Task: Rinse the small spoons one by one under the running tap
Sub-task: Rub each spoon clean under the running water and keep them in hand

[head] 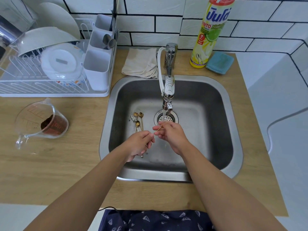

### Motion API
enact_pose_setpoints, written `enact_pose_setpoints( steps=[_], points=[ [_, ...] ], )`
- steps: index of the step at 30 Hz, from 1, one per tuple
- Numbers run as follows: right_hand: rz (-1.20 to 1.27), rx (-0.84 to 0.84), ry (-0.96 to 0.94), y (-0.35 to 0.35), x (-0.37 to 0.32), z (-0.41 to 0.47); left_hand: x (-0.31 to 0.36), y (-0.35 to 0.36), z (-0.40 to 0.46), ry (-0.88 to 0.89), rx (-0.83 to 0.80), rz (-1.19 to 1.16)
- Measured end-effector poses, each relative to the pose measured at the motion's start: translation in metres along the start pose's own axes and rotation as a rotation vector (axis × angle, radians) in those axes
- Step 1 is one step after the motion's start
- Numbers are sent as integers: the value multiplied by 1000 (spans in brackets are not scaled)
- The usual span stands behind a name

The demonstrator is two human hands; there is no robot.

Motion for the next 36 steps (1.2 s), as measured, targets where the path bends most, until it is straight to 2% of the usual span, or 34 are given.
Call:
enact_pose_setpoints(
  steps=[5,12,17,20,25,31,33,36],
  points=[
    [99,-124,19,-3,-1,-3,-2,-1,0,5,-16,-1],
    [-3,1,-39,-7,-6,-3,4,5,6,51,-24,18],
    [48,-50,1,-9,-4,-4,3,3,8,-8,-74,-14],
    [62,57,-51,-25,-9,-6,7,3,13,-10,-112,-118],
    [181,231,-115,-59,-18,-15,20,16,37,111,-7,-522],
    [294,308,-164,-77,-20,-30,22,40,58,124,194,-547],
    [296,336,-179,-80,-20,-33,24,44,61,146,179,-554],
    [330,377,-188,-85,-19,-35,26,49,61,195,19,-632]
  ],
)
Point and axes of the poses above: each hand's wrist, its own z-axis towards the middle knuckle, its own y-axis out of the palm, x = y × z, the point moved 5 cm from there along z, towards the middle knuckle, and after that the axes turned 10 degrees about -x, right-handed, at the moved point
